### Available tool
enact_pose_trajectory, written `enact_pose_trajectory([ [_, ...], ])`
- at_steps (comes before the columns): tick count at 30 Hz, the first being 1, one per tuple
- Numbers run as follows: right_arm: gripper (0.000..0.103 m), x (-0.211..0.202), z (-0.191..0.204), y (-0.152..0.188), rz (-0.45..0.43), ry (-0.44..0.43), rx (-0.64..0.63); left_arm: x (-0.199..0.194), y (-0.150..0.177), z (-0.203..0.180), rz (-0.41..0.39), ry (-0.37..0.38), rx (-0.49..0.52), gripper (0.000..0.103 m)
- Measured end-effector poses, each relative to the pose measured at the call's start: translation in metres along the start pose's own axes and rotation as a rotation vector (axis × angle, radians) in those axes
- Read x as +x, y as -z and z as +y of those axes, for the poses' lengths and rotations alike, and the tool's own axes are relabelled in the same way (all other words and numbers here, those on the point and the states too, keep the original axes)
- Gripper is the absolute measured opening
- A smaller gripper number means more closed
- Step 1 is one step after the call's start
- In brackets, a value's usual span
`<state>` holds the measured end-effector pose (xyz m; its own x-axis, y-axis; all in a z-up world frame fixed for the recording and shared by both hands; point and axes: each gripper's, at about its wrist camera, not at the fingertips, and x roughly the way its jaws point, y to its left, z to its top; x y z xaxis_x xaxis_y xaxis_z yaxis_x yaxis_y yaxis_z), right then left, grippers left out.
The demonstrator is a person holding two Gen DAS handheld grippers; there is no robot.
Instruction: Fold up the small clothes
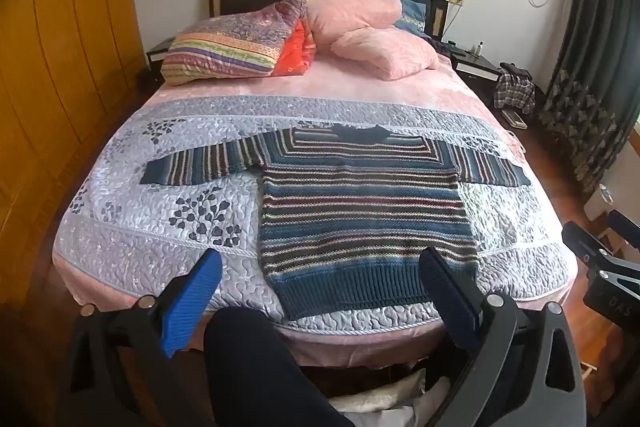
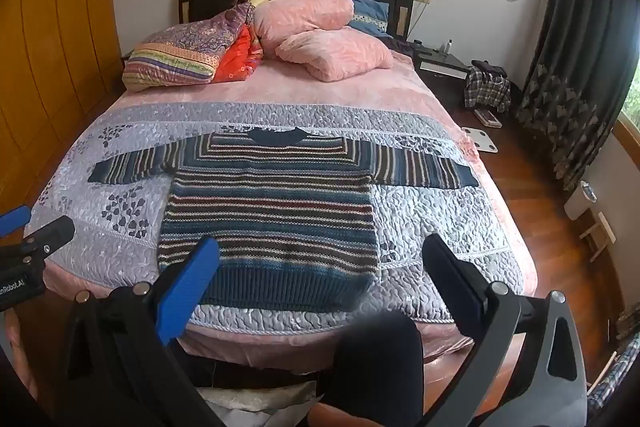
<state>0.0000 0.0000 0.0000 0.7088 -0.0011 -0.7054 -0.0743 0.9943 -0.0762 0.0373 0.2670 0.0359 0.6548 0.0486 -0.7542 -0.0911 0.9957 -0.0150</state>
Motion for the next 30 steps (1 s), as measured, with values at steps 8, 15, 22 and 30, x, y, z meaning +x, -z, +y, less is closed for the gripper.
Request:
enact_pose_trajectory([
  [8,0.1,0.0004,-0.0003,-0.0004,-0.008,0.005,0.001,-0.0005,0.0009,-0.0005,0.002,0.0,-0.003,0.099],
  [15,0.1,0.0001,-0.0003,-0.0004,-0.01,0.005,0.0,-0.0023,-0.004,0.0036,-0.001,-0.001,-0.001,0.099],
  [22,0.1,0.0009,-0.0004,-0.0032,-0.011,0.006,0.0,-0.0059,-0.0057,0.0044,-0.002,-0.002,-0.003,0.099],
  [30,0.1,0.0009,-0.0006,-0.0025,-0.012,0.006,0.002,-0.0046,-0.0059,0.0039,-0.005,-0.007,-0.001,0.099],
])
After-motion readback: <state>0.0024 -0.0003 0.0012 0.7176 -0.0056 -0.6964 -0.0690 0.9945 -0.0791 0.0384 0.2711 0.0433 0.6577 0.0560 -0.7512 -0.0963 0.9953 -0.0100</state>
